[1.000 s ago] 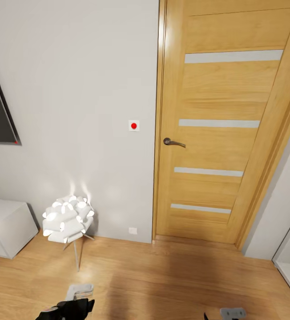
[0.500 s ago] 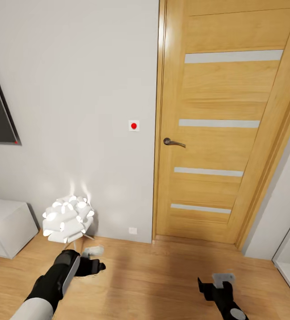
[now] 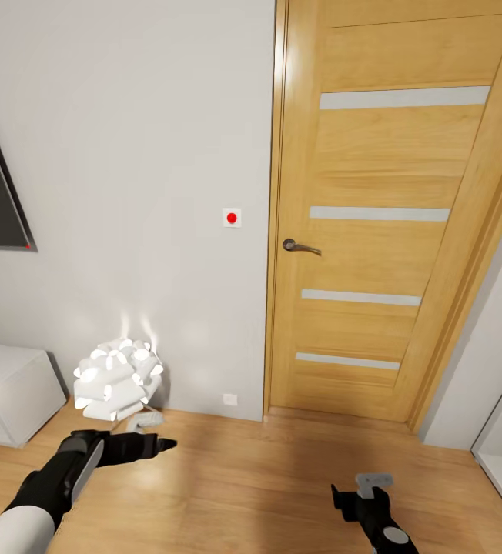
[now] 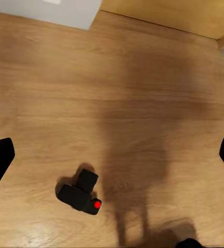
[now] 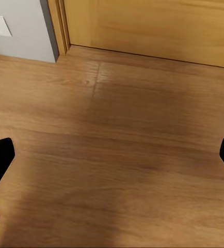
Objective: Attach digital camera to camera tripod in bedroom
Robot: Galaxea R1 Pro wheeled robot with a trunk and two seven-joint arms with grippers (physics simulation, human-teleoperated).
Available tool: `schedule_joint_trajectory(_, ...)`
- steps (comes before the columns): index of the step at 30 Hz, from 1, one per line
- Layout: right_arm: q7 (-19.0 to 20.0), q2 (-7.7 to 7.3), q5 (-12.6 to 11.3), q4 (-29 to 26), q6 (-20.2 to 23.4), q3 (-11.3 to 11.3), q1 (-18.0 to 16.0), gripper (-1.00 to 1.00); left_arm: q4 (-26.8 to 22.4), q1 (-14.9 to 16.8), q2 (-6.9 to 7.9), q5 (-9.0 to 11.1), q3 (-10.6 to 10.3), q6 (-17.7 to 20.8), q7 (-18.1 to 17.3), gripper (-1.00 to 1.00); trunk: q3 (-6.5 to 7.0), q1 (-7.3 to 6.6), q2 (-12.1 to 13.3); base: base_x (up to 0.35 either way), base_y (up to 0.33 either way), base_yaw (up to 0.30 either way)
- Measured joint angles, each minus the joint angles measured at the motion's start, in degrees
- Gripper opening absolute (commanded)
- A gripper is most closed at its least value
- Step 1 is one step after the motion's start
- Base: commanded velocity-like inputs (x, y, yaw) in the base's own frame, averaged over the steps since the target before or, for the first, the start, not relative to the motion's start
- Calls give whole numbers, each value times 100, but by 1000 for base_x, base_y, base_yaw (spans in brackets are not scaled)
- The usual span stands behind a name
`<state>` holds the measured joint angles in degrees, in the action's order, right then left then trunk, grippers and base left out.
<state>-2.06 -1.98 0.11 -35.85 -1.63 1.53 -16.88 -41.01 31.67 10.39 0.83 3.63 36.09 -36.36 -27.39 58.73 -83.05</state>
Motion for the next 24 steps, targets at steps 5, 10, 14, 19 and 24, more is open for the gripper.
schedule_joint_trajectory(5, 0, 22, -2, 47, -14, 7, -140, 100, -14, 2, 115, -2, -6, -82, -540, 100, 0, 0, 0, 0, 0, 0)
schedule_joint_trajectory(10, -1, 33, -2, 58, -45, 26, -175, 100, -2, 2, 131, -2, -90, -694, -663, 100, 0, 0, 0, 0, 0, 0)
schedule_joint_trajectory(14, -1, 35, -2, 63, -49, 40, -178, 100, 11, 2, 142, -3, -127, -870, -672, 100, 0, 0, 0, 1, 0, 0)
schedule_joint_trajectory(19, -1, 35, -2, 69, -51, 48, -180, 100, 16, 2, 140, -3, -144, -941, -677, 100, 0, -1, 0, 95, 5, 0)
schedule_joint_trajectory(24, -1, 36, -2, 74, -52, 56, -180, 100, 17, 3, 134, -7, -155, -973, -676, 100, 0, -3, -1, 244, 74, 0)
